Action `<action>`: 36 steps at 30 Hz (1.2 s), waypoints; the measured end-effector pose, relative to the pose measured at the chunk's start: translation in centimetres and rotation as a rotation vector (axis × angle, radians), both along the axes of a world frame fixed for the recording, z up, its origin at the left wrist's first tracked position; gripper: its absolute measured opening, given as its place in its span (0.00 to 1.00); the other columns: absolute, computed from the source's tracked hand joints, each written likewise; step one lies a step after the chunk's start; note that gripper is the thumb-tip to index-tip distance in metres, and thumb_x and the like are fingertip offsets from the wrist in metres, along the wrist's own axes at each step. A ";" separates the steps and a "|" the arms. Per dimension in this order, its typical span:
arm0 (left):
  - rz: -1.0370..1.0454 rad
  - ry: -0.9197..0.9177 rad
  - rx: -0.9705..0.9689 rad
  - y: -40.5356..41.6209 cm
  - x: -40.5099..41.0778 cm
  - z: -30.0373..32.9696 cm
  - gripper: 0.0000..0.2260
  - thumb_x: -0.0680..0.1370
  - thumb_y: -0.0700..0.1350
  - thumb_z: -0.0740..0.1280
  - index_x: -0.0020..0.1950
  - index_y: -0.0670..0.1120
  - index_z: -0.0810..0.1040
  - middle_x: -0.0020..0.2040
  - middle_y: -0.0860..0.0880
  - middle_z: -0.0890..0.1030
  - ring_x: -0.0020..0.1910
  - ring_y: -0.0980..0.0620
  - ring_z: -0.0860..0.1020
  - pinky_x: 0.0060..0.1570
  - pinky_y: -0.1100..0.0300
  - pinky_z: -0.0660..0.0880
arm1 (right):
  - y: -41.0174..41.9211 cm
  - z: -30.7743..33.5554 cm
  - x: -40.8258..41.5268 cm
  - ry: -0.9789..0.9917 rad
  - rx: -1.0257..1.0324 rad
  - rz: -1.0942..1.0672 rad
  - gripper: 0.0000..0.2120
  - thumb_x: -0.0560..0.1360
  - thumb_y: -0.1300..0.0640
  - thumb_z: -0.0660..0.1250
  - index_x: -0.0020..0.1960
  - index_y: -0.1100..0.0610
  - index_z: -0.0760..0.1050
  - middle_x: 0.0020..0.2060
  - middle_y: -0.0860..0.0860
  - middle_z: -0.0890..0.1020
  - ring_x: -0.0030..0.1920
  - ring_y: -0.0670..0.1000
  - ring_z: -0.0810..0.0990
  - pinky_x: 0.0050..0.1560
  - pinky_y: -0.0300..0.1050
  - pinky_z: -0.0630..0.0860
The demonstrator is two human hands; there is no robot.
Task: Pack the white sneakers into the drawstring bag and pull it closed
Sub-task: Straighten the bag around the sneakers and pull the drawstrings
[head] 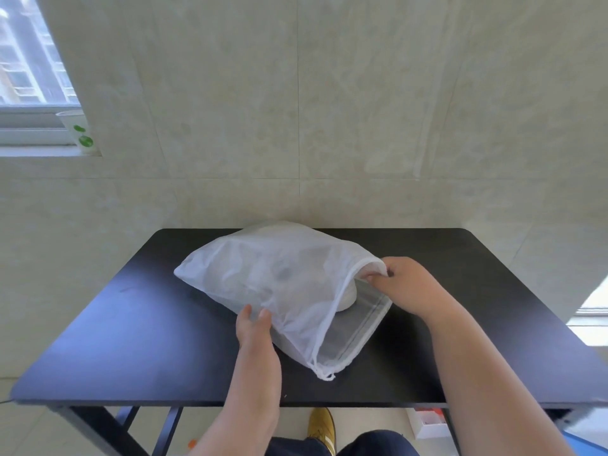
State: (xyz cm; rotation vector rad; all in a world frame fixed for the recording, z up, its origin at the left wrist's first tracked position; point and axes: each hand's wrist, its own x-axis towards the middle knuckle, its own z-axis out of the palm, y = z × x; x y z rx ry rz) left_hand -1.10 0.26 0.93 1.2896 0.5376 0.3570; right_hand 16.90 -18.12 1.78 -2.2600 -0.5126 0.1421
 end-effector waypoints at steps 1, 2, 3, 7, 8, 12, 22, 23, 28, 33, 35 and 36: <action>-0.004 0.055 -0.008 0.1 0.8 -1.0 0.22 0.82 0.38 0.55 0.75 0.35 0.56 0.75 0.33 0.59 0.74 0.36 0.58 0.73 0.43 0.56 | -0.1 -0.1 -0.2 -0.002 -0.003 0.010 0.12 0.68 0.49 0.63 0.39 0.57 0.77 0.28 0.47 0.74 0.29 0.46 0.70 0.32 0.45 0.67; 0.015 0.084 -0.015 -0.2 0.9 -0.8 0.23 0.82 0.42 0.55 0.75 0.37 0.55 0.75 0.33 0.58 0.74 0.35 0.58 0.73 0.40 0.55 | -0.2 -0.2 -0.4 -0.004 -0.002 0.017 0.13 0.68 0.49 0.63 0.39 0.59 0.75 0.28 0.47 0.73 0.28 0.46 0.68 0.31 0.45 0.66; 0.011 0.053 -0.048 -0.1 0.9 -1.4 0.23 0.82 0.45 0.55 0.75 0.38 0.56 0.75 0.34 0.59 0.73 0.36 0.58 0.72 0.38 0.56 | -0.4 -0.3 -0.7 -0.005 0.000 0.019 0.13 0.68 0.49 0.63 0.38 0.60 0.73 0.27 0.46 0.72 0.28 0.46 0.67 0.31 0.45 0.65; -0.095 0.025 0.004 1.1 0.5 -1.5 0.23 0.78 0.59 0.55 0.71 0.53 0.68 0.68 0.49 0.76 0.67 0.47 0.72 0.69 0.42 0.65 | -1.0 -0.6 -2.3 -0.018 0.002 0.015 0.13 0.69 0.49 0.62 0.32 0.56 0.66 0.24 0.44 0.68 0.26 0.45 0.64 0.29 0.43 0.63; -0.108 0.053 -0.005 1.7 0.6 -1.4 0.21 0.77 0.60 0.55 0.68 0.56 0.71 0.64 0.52 0.79 0.64 0.49 0.75 0.67 0.44 0.68 | -1.2 -0.8 -2.9 -0.019 0.003 0.010 0.13 0.69 0.49 0.63 0.31 0.54 0.66 0.23 0.44 0.68 0.25 0.44 0.64 0.28 0.42 0.63; -0.148 0.098 -0.046 3.6 2.0 -1.2 0.19 0.80 0.60 0.52 0.51 0.56 0.82 0.45 0.55 0.87 0.45 0.53 0.85 0.41 0.57 0.79 | -1.2 -1.5 -5.4 -0.053 0.002 -0.039 0.11 0.72 0.48 0.64 0.31 0.47 0.71 0.23 0.42 0.74 0.22 0.41 0.68 0.24 0.36 0.65; -0.223 0.087 -0.113 6.3 4.4 1.1 0.27 0.83 0.56 0.44 0.76 0.41 0.59 0.77 0.43 0.61 0.74 0.45 0.60 0.66 0.69 0.58 | 0.5 -2.2 -8.8 -0.128 -0.016 -0.136 0.09 0.73 0.47 0.64 0.35 0.44 0.72 0.27 0.46 0.78 0.24 0.44 0.73 0.23 0.35 0.67; -0.259 0.115 -0.113 6.3 4.6 0.9 0.28 0.82 0.58 0.45 0.77 0.43 0.57 0.77 0.44 0.61 0.74 0.44 0.61 0.70 0.59 0.58 | 0.5 -2.2 -8.9 -0.129 -0.024 -0.131 0.08 0.73 0.47 0.64 0.36 0.43 0.72 0.28 0.45 0.78 0.25 0.44 0.74 0.23 0.34 0.67; -0.281 0.149 -0.055 6.5 3.9 0.7 0.26 0.82 0.58 0.53 0.75 0.45 0.62 0.74 0.49 0.69 0.69 0.48 0.70 0.66 0.52 0.66 | -0.2 -2.1 -9.3 -0.138 -0.035 -0.091 0.03 0.72 0.44 0.66 0.45 0.39 0.75 0.35 0.40 0.80 0.35 0.42 0.78 0.31 0.32 0.69; -0.082 0.268 0.353 6.0 0.9 0.5 0.18 0.71 0.67 0.58 0.54 0.61 0.76 0.56 0.55 0.80 0.56 0.54 0.77 0.55 0.51 0.71 | -1.5 -2.2 -9.5 -0.185 -0.074 -0.058 0.10 0.69 0.40 0.67 0.50 0.39 0.76 0.41 0.37 0.80 0.41 0.38 0.76 0.36 0.33 0.68; -0.073 0.233 0.548 5.5 -1.2 0.1 0.20 0.67 0.71 0.56 0.46 0.59 0.75 0.47 0.53 0.80 0.45 0.57 0.78 0.44 0.55 0.73 | -2.0 -2.4 -9.6 -0.196 -0.066 -0.049 0.12 0.69 0.39 0.66 0.51 0.38 0.76 0.44 0.36 0.79 0.45 0.37 0.75 0.40 0.32 0.68; -0.061 0.239 0.630 5.3 -1.7 -0.2 0.21 0.67 0.72 0.55 0.46 0.58 0.74 0.45 0.52 0.80 0.41 0.58 0.78 0.40 0.58 0.73 | -2.1 -2.4 -9.7 -0.196 -0.054 -0.046 0.10 0.69 0.40 0.67 0.50 0.36 0.75 0.44 0.35 0.78 0.46 0.36 0.74 0.41 0.32 0.68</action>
